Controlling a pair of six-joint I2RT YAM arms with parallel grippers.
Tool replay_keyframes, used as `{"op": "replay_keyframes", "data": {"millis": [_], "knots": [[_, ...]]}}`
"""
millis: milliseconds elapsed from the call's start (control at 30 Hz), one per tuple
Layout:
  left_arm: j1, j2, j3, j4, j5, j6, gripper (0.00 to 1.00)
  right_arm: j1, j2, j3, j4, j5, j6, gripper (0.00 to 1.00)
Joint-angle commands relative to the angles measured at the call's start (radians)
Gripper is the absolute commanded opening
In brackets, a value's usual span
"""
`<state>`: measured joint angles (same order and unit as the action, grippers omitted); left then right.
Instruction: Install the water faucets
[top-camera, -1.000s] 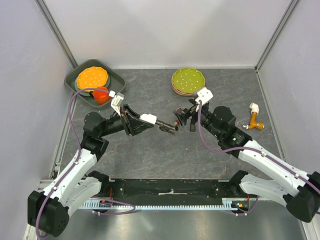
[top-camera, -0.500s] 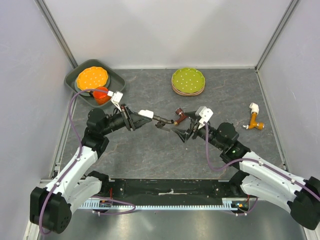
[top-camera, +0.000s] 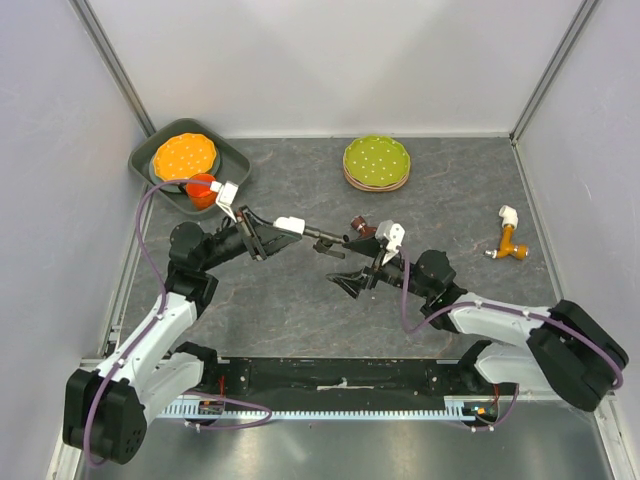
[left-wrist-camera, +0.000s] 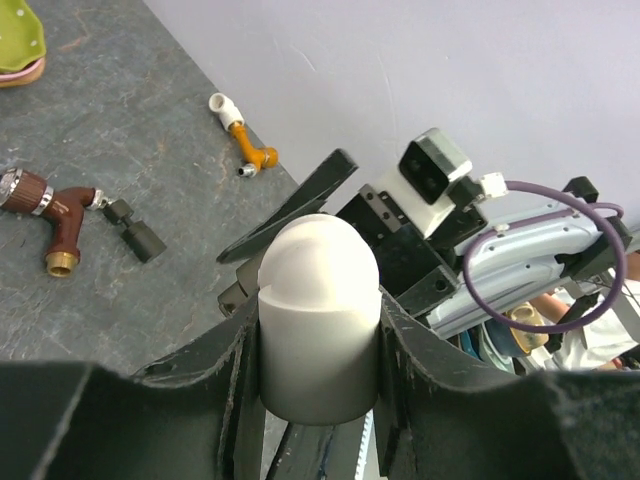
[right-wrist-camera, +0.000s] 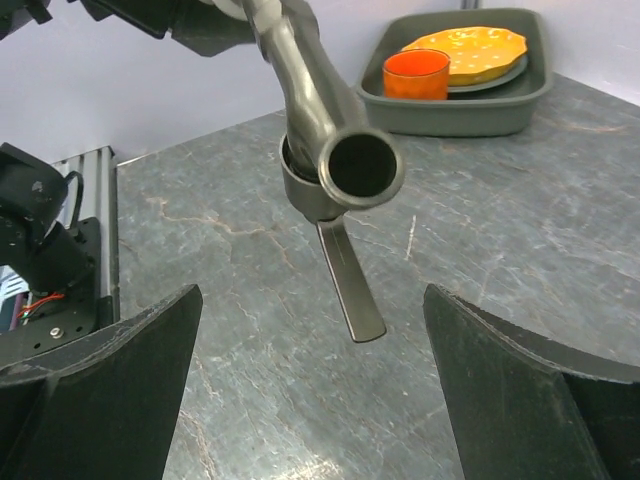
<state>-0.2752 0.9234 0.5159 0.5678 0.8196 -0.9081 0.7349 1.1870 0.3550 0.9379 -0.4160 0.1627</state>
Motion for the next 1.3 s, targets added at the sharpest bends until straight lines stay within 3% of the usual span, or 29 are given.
{"op": "replay_keyframes", "data": {"millis": [0,533,767,1033,1267], "knots": [[0.007,-0.009,0.006,0.149,0.041,-0.063,0.02,-0.002,0.087,0.045,0.191,-0.086,0.055,0.98],[0.008,-0.026,0.009,0.09,0.009,-0.017,0.02,0.049,0.135,0.151,0.208,-0.296,0.178,0.97],[0.007,-0.038,0.006,0.08,0.001,-0.008,0.02,0.075,0.158,0.162,0.228,-0.294,0.198,0.94],[0.007,-0.083,0.032,-0.043,-0.048,0.101,0.02,0.078,0.143,0.154,0.413,-0.313,0.374,0.93],[0.007,-0.107,0.053,-0.134,-0.063,0.189,0.02,0.074,0.044,0.142,0.418,-0.216,0.422,0.95]]}}
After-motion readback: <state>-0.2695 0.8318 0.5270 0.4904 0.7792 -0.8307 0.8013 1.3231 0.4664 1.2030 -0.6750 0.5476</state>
